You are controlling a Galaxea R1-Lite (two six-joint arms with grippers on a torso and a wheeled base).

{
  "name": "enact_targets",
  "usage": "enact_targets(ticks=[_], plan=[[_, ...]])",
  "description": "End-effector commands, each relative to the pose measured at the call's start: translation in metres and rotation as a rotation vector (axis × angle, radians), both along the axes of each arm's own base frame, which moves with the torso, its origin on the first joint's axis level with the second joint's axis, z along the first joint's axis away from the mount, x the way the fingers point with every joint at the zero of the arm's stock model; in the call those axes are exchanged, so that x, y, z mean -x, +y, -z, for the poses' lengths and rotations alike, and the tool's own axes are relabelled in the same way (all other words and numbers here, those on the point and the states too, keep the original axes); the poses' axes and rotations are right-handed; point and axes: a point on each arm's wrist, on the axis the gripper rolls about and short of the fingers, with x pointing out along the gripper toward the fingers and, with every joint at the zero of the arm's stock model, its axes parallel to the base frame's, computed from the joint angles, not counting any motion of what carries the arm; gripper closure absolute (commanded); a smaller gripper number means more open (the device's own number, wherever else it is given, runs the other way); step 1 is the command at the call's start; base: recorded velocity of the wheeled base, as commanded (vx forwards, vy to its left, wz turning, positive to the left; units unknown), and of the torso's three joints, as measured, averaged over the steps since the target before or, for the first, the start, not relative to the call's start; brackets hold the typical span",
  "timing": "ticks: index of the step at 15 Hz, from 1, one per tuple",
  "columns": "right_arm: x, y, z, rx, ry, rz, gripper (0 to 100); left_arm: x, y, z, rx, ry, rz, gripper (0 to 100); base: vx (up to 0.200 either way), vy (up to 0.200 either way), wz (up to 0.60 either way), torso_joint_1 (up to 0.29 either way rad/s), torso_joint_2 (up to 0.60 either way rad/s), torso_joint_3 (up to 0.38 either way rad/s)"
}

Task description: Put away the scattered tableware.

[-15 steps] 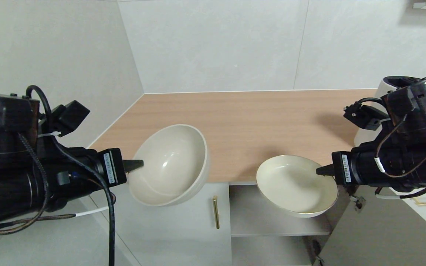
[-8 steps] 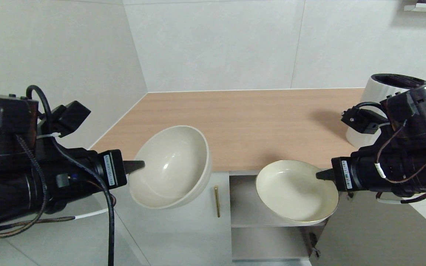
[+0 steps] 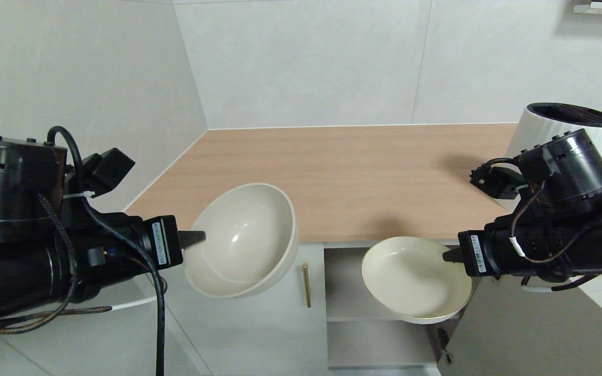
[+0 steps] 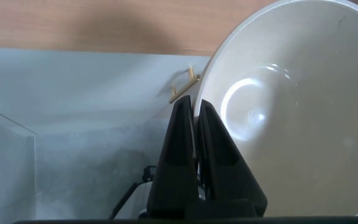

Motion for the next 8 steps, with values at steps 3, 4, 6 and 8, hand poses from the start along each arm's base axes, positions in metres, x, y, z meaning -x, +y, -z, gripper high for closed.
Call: enact_targets(ticks=[3, 4, 6, 8], plan=[[-0.0031, 0.002, 0.0048, 0.01, 0.016, 0.0, 100, -0.0027, -0.0012, 0.0047, -0.011, 0.027, 0.0, 100, 0.0, 0.0, 0.0, 0.0, 0.0, 0.0], [-0.0031, 0.002, 0.0048, 0.01, 0.016, 0.0, 100, -0.003, -0.0014, 0.005, -0.012, 0.028, 0.0, 100, 0.0, 0.0, 0.0, -0.061, 0.15, 0.09], [-0.0032, 0.0021, 0.0047, 0.009, 0.014, 0.0, 100, -0.0039, -0.0018, 0.006, -0.013, 0.032, 0.0, 100, 0.0, 0.0, 0.0, -0.146, 0.36, 0.21], [-0.0032, 0.0021, 0.0047, 0.009, 0.014, 0.0, 100, -0.0038, -0.0017, 0.0061, -0.015, 0.033, -0.002, 100, 0.0, 0.0, 0.0, -0.188, 0.44, 0.264]])
